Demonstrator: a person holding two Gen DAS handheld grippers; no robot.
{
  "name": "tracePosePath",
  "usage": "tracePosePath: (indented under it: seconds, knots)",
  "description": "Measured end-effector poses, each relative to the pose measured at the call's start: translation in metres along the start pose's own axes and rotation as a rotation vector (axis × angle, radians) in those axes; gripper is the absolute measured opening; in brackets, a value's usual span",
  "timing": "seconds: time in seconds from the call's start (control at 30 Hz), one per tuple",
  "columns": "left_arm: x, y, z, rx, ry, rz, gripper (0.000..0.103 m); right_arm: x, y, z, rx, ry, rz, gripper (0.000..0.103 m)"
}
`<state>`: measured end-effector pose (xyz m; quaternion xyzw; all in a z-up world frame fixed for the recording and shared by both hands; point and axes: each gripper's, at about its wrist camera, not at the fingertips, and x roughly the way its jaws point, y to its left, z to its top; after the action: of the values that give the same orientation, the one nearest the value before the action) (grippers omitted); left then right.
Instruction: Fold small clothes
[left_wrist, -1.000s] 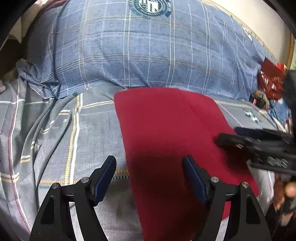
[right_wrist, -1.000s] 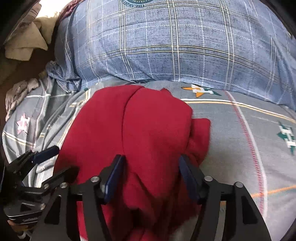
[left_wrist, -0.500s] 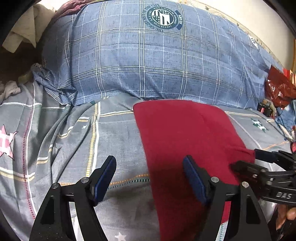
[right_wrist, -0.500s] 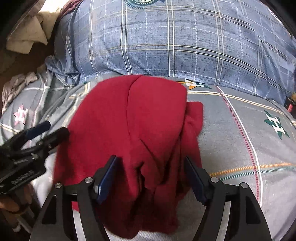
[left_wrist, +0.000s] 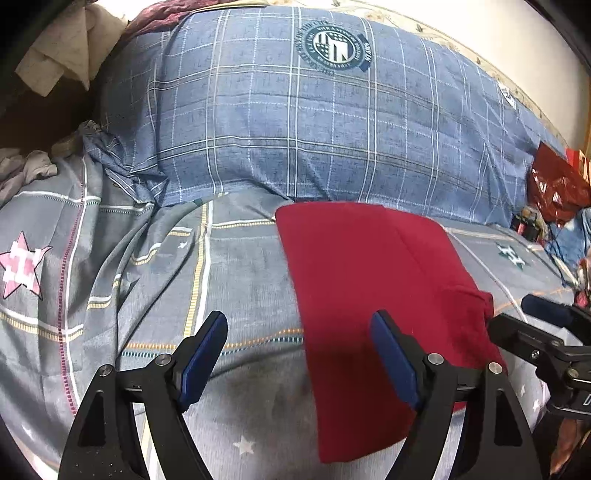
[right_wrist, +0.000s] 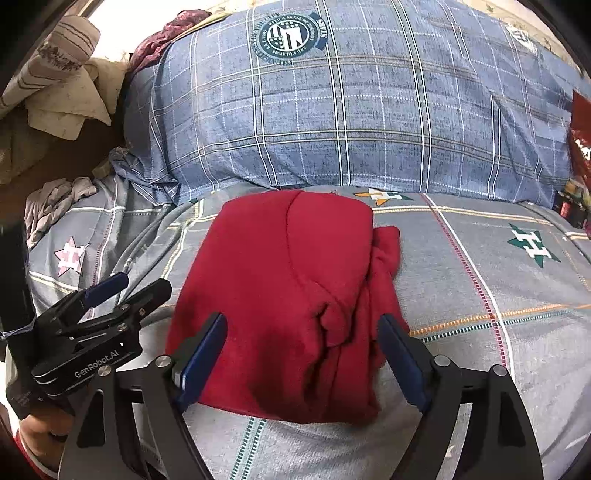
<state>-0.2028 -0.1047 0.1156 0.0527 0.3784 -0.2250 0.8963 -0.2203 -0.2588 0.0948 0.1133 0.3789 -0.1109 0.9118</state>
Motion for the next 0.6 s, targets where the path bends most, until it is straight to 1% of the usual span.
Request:
tracePosePath:
  seconds: [0.23,0.43,0.6]
  knots:
    - [-0.008,-0.004,0.003,0.032,-0.017,-0.013,0.08,-0.005,0.003,-0.005,-0.018,0.001,-0.034,0.088]
    - [-0.011,0.006,-0.001,0.053,-0.009,0.011,0.08,-0.005,0.002,-0.007,0.0,-0.007,-0.039,0.09]
    - [-0.01,0.015,0.0,0.046,-0.01,0.03,0.08,0.003,0.005,-0.007,0.013,0.002,-0.017,0.09]
